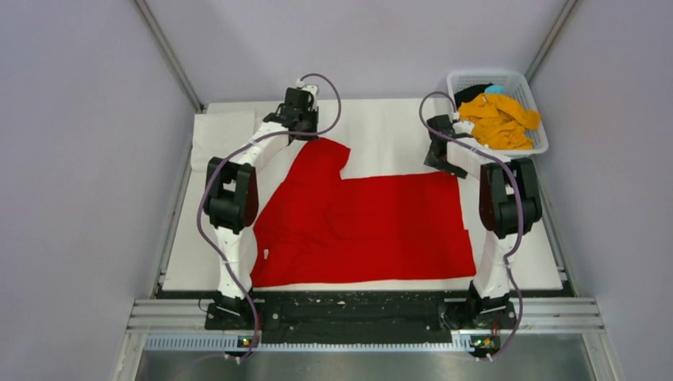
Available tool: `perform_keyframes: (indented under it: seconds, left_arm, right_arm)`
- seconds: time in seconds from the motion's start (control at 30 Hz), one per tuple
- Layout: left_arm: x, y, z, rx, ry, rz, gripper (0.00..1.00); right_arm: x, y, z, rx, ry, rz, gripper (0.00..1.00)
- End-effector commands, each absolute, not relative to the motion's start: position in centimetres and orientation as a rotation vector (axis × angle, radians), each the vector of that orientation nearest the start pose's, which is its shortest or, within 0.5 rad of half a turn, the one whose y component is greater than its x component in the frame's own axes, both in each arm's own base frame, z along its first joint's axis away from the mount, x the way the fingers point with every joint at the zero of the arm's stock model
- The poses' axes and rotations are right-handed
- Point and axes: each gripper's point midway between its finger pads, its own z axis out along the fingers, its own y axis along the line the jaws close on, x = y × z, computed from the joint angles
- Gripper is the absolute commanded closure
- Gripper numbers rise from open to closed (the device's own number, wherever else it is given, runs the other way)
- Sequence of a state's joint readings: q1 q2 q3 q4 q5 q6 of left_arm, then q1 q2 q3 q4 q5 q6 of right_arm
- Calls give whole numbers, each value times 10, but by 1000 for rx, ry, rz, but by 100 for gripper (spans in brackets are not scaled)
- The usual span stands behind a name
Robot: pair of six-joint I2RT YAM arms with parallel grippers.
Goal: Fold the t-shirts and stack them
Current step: Grab the side of the flattened tshirt furthest away from the robot with both arms
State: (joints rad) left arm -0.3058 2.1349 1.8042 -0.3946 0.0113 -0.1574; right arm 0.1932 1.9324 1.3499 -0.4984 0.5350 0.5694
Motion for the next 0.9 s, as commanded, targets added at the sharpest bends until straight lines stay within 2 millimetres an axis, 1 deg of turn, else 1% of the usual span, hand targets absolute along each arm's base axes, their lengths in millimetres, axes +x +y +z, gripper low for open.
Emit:
perform_keyframes:
  seconds: [0.0,0.13,0.23,0.33,0.43,0.63,0.67,0.73,0.83,0.87]
  left_arm:
    - [531,-189,158,208,2203,-352,100]
    - [518,-192,165,213,2190,-399,100]
    - [511,-191,168,208,2183,-412,100]
    - [506,-187,171,189,2181,-404,100]
    - [498,-189,171,188,2183,-431,100]
    - [481,-194,169,179,2198,-503,100]
    - [479,-194,168,176,2202,-504,100]
    - [477,-193,168,172,2200,-504,100]
    - [474,-193,171,172,2193,-518,100]
    - [473,-193,173,172,2189,-521,100]
  right_arm:
    - [445,1,51,662,2368,-496,17]
    - [437,-1,43,662,2385,-523,22]
    - [429,-4,40,664,2395,-537,28]
    - [423,-6,38,663,2398,-554,38]
    - [421,-9,38,672,2389,-572,46]
    - [430,-5,37,672,2384,-547,69]
    - [431,-5,36,674,2385,-545,74]
    - [434,-4,36,673,2381,-539,80]
    - [439,-3,39,675,2365,-525,94]
    - [441,-2,39,675,2361,-519,100]
